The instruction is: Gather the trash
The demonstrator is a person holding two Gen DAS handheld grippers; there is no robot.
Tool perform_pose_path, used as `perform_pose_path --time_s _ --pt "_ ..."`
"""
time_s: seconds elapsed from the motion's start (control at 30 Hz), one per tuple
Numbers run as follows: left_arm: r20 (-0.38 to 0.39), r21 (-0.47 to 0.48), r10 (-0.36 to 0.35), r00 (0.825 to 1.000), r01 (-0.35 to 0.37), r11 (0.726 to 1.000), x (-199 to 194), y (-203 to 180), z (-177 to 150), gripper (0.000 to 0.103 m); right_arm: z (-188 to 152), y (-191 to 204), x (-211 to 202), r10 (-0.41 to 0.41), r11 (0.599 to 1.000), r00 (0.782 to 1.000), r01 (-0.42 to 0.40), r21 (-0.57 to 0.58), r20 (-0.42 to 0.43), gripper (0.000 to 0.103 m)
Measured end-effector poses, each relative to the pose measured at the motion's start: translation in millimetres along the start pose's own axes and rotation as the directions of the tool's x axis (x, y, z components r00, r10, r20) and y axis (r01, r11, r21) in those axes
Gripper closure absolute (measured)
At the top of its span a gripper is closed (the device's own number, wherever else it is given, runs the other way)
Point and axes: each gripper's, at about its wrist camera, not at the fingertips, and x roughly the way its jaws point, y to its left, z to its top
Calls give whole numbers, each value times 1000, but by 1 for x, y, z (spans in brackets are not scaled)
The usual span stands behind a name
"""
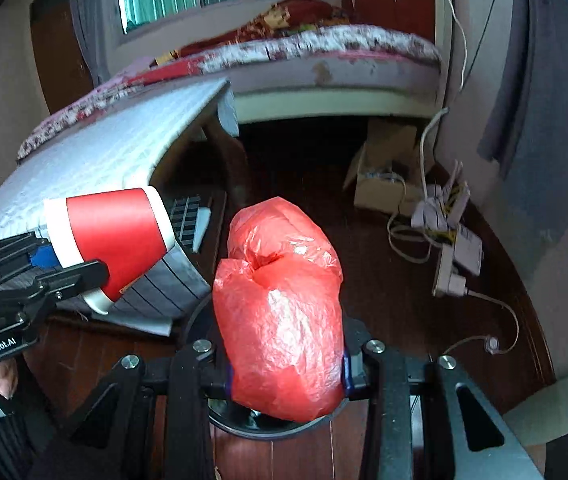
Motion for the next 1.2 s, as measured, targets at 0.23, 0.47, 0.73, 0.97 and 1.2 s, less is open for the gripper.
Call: perform_pose_path --time_s 0.23,0.47,0.73,0.97,1.2 --pt "-61 -3 -27 998 27 1000 26 -3 -9 65 -9 -2 32 31 999 997 -33 -40 -65 65" --pt "-101 -118 34 994 -46 992 48 24 -28 0 -38 -14 86 -99 993 973 82 -90 -210 1" --pt "-152 -111 175 973 -193 975 53 31 -46 0 -40 -13 79 -127 991 977 120 -51 -172 1" --pt "-145 -100 192 971 -207 973 49 26 -44 0 -37 -4 77 -132 990 980 123 -64 -152 1" --pt "-132 -98 196 972 -210 973 52 27 -39 0 -37 0 70 -131 990 983 124 -61 -132 1"
